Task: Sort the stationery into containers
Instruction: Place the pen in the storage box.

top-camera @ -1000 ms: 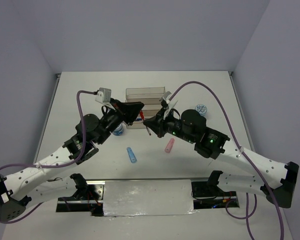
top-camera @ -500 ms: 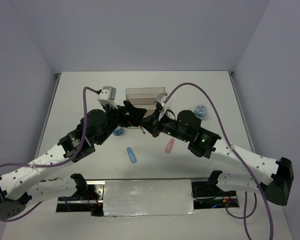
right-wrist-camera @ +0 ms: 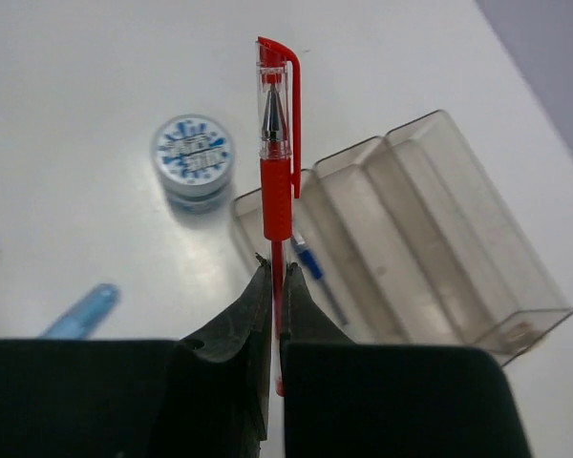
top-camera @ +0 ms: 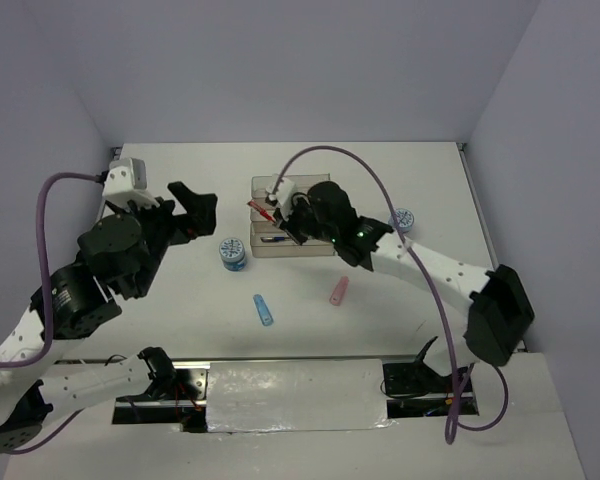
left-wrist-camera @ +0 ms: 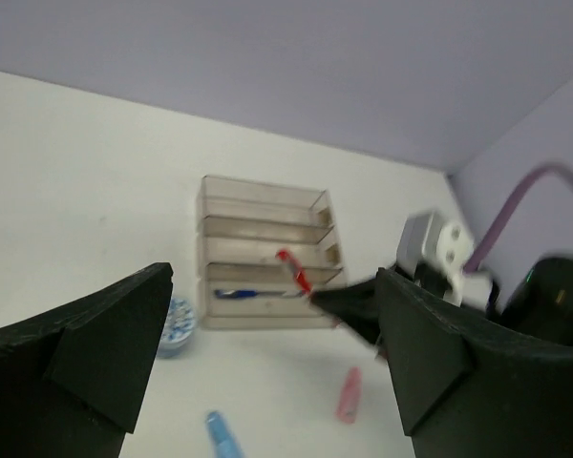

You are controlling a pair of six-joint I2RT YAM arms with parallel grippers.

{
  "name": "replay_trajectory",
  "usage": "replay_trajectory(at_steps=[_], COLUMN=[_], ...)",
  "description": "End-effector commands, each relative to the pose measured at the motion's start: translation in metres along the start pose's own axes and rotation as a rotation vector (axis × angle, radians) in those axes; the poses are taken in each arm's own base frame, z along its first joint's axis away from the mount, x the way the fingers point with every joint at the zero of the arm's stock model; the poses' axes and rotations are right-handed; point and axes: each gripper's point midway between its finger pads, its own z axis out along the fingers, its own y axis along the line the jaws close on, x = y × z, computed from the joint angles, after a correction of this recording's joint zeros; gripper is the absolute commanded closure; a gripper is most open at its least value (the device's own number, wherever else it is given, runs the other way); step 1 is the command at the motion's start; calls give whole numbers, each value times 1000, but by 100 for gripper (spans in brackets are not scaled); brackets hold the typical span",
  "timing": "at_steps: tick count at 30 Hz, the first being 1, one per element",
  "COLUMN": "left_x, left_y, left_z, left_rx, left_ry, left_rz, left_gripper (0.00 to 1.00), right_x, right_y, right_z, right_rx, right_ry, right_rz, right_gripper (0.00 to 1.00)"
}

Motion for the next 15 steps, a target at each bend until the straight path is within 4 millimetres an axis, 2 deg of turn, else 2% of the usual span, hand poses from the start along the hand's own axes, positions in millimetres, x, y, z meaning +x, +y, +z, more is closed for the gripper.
replay_trajectory(at_steps=[1, 2, 3, 4, 5, 6, 7, 8, 10, 13, 15], left_x=[49, 54, 70, 80, 90, 93, 94, 105, 111, 137, 140], left_y=[40, 49, 57, 62, 73, 79, 85, 91, 94, 99, 96], left_z=[-12, -20, -22, -26, -30, -31, -35, -35, -38, -34, -34], left_rx=[-48, -40, -42, -29, -31, -41, -38, -44, -20, 0, 19], left_ry=[145, 164, 199, 223, 231, 228, 219, 235, 227, 245, 261], left_rz=[227, 241, 272, 301, 316, 326, 320, 337, 333, 329, 333], left_gripper=[1, 1, 1, 1, 1, 1, 1, 1, 1, 1, 1], right_x=[14, 11, 33, 32, 48, 55, 50, 63, 73, 84, 84], right_y=[-33, -41, -41, -50, -57, -60, -62, -66, -68, -70, -75], right_z=[16, 21, 32, 38, 47, 49, 53, 56, 59, 64, 67], right_rx=[22, 14, -25, -16, -27, -39, -63, -80, -101, -116, -106], right_ry=[179, 199, 263, 274, 320, 347, 337, 370, 377, 363, 345], right_rz=[-362, -469, -516, -580, -587, -589, -602, -597, -618, -626, -613], right_gripper=[100, 100, 100, 100, 100, 100, 100, 100, 100, 100, 98])
